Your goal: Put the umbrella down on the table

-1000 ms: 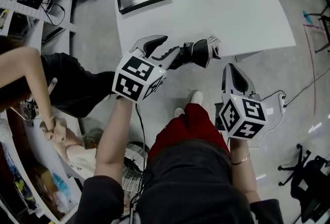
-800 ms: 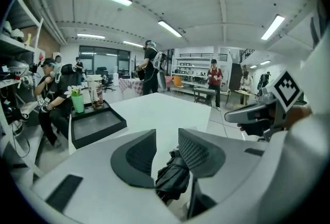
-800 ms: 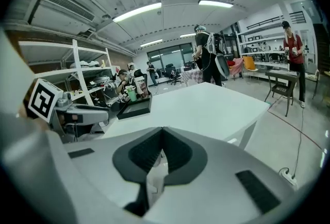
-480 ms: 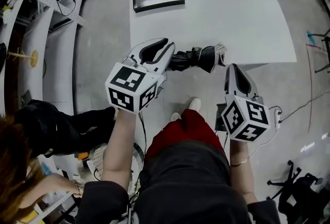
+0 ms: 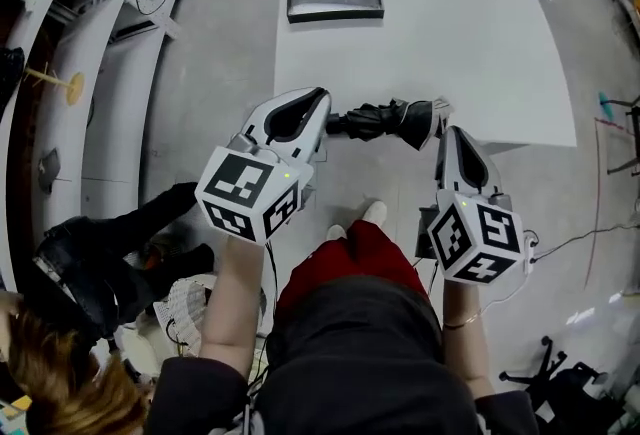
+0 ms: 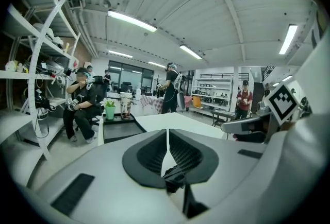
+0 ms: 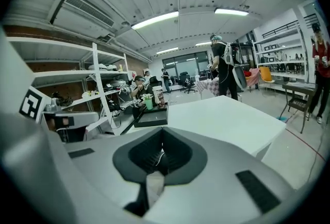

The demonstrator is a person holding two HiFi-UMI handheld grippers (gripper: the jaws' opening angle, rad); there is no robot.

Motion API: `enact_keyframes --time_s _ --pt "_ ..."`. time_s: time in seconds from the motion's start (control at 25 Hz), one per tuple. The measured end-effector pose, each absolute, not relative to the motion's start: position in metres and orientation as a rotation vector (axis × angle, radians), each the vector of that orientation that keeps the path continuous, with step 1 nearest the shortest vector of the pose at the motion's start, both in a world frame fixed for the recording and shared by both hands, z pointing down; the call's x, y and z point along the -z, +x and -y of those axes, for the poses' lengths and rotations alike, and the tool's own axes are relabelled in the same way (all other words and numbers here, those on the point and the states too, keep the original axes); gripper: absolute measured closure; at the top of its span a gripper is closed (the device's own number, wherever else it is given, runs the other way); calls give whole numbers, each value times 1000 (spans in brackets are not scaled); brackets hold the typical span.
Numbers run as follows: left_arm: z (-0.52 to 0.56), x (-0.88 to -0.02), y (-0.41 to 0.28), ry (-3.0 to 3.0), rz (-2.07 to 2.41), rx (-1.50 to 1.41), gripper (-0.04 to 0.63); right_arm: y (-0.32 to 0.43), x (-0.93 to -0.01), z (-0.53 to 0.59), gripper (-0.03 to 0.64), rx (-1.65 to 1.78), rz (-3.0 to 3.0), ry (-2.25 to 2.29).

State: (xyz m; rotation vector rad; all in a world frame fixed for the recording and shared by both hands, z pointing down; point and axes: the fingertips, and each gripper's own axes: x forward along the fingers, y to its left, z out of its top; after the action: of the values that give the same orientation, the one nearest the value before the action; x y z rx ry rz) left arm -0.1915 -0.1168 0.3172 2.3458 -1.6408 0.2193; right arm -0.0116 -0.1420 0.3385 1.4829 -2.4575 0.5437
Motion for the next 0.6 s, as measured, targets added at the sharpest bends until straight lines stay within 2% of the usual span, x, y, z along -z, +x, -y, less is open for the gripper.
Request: enact_keyframes --time_s 0.6 --pt "69 -296 -219 2234 1796 16 583 -33 -310 123 598 -474 2552 1451"
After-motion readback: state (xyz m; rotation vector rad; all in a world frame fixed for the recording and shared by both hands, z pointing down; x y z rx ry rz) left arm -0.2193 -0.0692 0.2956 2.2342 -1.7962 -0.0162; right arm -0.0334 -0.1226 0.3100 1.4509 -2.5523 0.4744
